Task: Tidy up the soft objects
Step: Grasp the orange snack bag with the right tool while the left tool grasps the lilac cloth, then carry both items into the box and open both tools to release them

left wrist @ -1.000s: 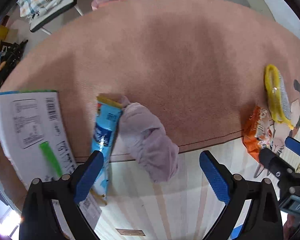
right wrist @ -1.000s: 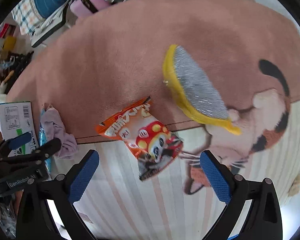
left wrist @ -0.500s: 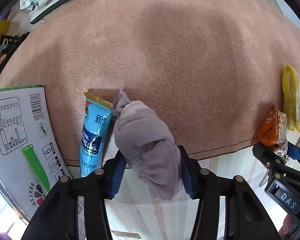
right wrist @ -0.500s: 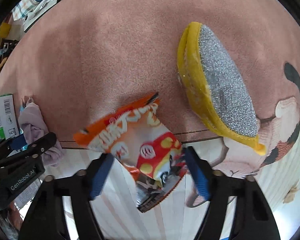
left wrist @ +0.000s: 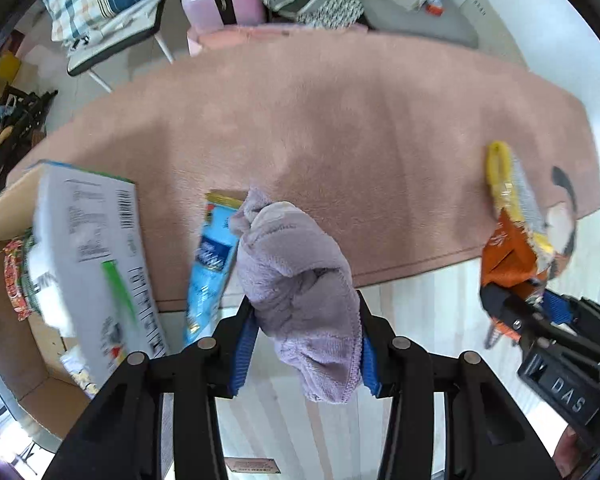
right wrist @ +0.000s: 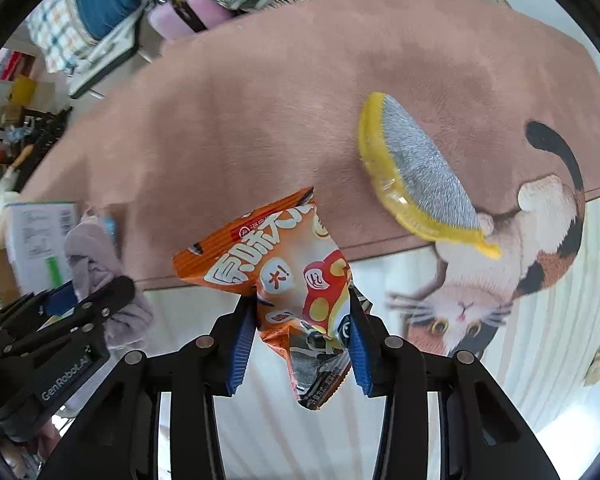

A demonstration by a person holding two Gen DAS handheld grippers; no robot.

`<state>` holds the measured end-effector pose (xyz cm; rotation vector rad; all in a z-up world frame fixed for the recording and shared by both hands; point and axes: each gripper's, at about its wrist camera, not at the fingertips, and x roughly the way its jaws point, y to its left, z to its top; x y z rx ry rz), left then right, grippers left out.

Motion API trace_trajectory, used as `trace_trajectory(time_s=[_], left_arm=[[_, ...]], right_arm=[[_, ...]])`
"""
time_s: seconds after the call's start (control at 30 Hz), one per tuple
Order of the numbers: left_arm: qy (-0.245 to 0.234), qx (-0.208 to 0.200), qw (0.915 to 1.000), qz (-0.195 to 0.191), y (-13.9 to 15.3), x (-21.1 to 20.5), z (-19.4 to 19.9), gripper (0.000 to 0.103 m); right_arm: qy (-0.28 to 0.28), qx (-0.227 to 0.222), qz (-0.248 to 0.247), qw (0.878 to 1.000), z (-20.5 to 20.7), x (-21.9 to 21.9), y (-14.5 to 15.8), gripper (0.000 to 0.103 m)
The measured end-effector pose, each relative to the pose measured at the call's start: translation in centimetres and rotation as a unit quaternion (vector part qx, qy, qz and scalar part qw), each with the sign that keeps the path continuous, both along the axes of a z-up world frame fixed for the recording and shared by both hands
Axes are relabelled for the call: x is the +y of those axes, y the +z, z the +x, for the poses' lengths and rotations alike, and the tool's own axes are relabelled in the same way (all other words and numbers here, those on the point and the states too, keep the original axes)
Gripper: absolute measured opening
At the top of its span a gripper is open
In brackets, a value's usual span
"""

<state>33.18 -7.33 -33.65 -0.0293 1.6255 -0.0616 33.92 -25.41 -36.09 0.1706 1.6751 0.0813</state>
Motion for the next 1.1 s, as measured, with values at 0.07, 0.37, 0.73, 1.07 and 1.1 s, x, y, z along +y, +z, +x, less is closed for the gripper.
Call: trace_trajectory(time_s=[0.07,0.37,0.73,1.07,1.1], left_arm=[[0.004,-0.015,0.9998,-0.012,2.0,1.1,-1.1,0.041],[0.032,-0.081,0.9951,-0.046,11.9,11.4,-6.1,0.041],[0.119,-0.05,0.9916,-0.006,10.0,30.3,-10.6,0.041],[0.146,0.039,0.9882,-0.023,1.2,37.0,-9.8,0.041],[0.146,0.046,0.9879,-0.024,0.5,37.2,-9.7,0.041]], right_arm=[[0.0,-0.013,0.012,1.0,-0.9,1.1,1.9,0.044],[0.028,-0.072,0.082,0.994,-5.9,8.4,11.9,0.044],[0.11,-0.054,0.176,0.977,-13.2,31.0,14.0,0.044],[0.124,0.002,0.137,0.983,-13.4,41.1,5.7,0.044],[0.123,0.008,0.132,0.984,-13.2,41.5,4.8,0.044]])
